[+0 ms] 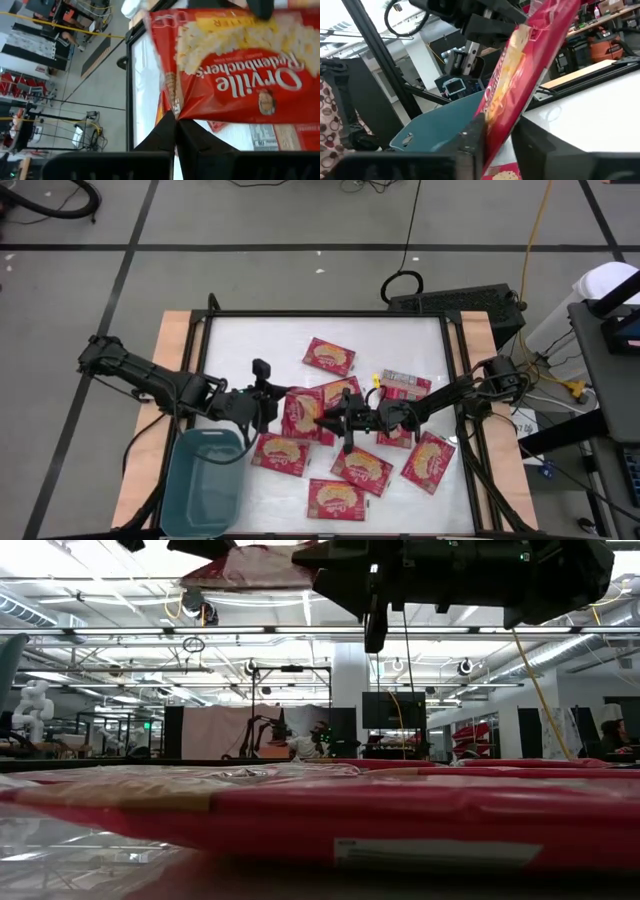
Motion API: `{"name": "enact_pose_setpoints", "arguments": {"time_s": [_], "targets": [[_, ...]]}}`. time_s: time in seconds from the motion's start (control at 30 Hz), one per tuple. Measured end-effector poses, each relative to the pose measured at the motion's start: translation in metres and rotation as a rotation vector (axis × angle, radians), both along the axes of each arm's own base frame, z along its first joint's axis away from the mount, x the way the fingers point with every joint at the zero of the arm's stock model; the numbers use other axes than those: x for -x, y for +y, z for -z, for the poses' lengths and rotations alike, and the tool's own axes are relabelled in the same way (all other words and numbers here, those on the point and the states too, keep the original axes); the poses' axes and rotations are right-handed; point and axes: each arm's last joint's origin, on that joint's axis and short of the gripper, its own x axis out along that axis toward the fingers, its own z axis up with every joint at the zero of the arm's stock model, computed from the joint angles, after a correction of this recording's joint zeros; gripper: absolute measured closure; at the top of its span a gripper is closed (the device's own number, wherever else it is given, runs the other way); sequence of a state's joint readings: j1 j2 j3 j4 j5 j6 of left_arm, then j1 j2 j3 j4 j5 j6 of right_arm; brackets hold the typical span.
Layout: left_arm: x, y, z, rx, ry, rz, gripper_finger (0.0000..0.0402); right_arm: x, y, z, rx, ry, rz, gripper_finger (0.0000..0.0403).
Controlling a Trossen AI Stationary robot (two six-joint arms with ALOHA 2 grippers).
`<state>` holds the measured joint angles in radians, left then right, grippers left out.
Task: Sort popcorn bags into baskets
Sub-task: Put the red popcorn bag into the blue bin
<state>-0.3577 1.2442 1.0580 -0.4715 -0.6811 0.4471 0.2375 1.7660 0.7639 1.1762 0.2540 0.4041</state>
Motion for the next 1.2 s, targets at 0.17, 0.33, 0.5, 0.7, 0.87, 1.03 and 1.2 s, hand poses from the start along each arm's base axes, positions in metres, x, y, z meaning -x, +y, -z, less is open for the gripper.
{"name": "enact_pose_setpoints", "arguments": {"time_s": [0.17,0.33,0.5,0.7,0.87,1.03,1.2], "targets": [[-0.002,-0.001,-0.004,0.076,-0.075,-0.033,0.0362,0.0,0.0,0.001,0.059,0.008,0.008,0.0394],[-0.003,-0.001,-0.005,0.197,-0.145,-0.107,0.0329,0.0,-0.002,-0.001,0.11,0.01,0.018,0.0387],[0.005,0.0,-0.008,0.355,-0.231,-0.239,0.0282,0.004,-0.005,-0.004,0.149,0.017,0.03,0.0392],[0.026,0.003,-0.022,0.566,-0.327,-0.304,0.0255,0.019,-0.008,-0.013,0.18,0.059,0.03,0.0394],[0.027,-0.004,-0.026,0.79,-0.326,-0.232,0.025,0.032,-0.009,-0.026,0.256,0.014,0.03,0.0394],[0.01,-0.02,-0.017,0.9,-0.38,-0.102,0.0221,0.037,-0.003,-0.029,0.274,-0.029,0.003,0.0394],[-0.005,-0.023,-0.01,0.902,-0.428,-0.114,0.0164,0.039,0.003,-0.029,0.269,-0.038,-0.032,0.0394]]}}
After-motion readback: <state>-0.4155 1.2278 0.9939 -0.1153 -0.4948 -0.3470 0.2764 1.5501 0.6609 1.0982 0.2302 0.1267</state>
